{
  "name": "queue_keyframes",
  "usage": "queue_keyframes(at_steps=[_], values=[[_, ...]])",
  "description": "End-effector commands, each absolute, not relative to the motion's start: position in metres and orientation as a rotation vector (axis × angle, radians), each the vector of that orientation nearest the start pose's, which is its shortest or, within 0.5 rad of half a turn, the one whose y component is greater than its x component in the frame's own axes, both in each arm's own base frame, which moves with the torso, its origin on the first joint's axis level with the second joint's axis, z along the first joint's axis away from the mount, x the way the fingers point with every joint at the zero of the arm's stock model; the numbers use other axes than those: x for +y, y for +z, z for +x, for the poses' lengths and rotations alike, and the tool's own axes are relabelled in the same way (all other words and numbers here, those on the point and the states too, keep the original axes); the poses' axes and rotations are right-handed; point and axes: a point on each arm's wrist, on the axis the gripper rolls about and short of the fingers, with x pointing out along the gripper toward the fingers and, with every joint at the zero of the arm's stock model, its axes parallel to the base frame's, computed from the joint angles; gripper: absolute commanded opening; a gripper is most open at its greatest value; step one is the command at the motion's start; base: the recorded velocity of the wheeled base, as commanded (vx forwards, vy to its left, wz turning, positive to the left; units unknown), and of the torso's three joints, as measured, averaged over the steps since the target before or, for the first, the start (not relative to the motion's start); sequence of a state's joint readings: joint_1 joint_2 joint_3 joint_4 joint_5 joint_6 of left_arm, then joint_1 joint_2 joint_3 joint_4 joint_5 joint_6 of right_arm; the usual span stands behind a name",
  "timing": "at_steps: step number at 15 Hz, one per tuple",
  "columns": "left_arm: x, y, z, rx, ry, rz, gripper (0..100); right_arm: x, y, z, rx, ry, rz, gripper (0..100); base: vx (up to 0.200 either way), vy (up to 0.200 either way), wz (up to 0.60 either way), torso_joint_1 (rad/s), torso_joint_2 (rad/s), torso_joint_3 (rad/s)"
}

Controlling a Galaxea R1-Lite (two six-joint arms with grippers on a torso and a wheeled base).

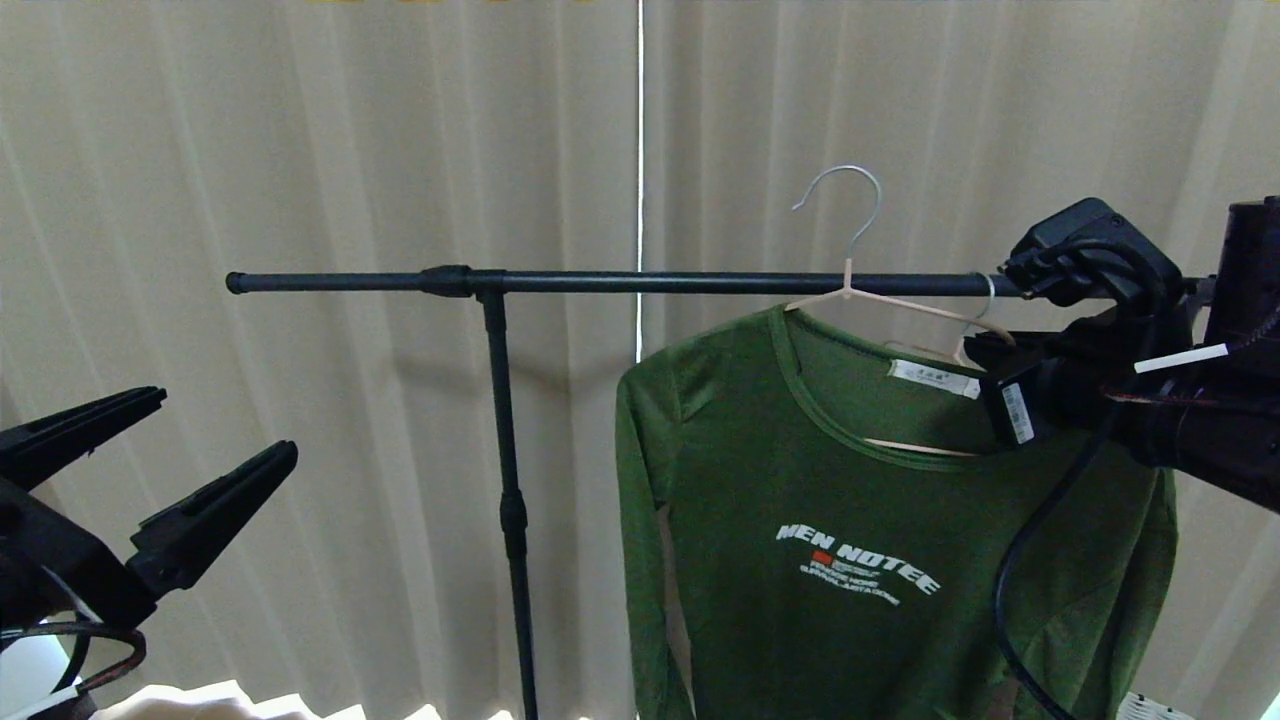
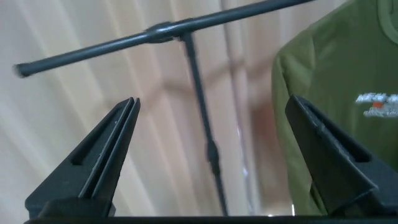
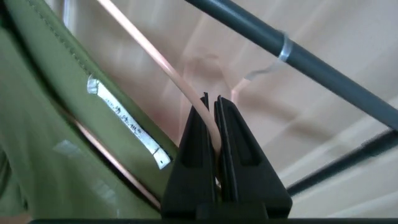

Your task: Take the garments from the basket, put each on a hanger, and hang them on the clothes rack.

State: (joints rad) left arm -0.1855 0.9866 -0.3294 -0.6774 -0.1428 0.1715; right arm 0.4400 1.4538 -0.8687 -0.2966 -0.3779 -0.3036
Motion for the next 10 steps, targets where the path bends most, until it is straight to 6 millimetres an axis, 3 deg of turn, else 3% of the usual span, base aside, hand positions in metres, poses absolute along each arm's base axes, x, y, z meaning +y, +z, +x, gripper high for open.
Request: queue_keyframes(at_steps=[1,7,10], values=[[-0.025,0.203,0.118,-0.042,-0.326,0.171,100,0.099,0.236,0.229,0.254,0.101,-0.417,0,0.000,0.000,0.00,0.000,0.00,0.000],[-0.025,0.204,0.118,-0.045,-0.326,0.168,100,0.086,0.231,0.241,0.291,-0.005,-0.423,0,0.000,0.000,0.00,0.000,0.00,0.000],[-0.026,0.203,0.119,-0.039,-0.327,0.169,100,0.069,0.223,0.265,0.340,-0.109,-0.424,0,0.000,0.000,0.00,0.000,0.00,0.000]])
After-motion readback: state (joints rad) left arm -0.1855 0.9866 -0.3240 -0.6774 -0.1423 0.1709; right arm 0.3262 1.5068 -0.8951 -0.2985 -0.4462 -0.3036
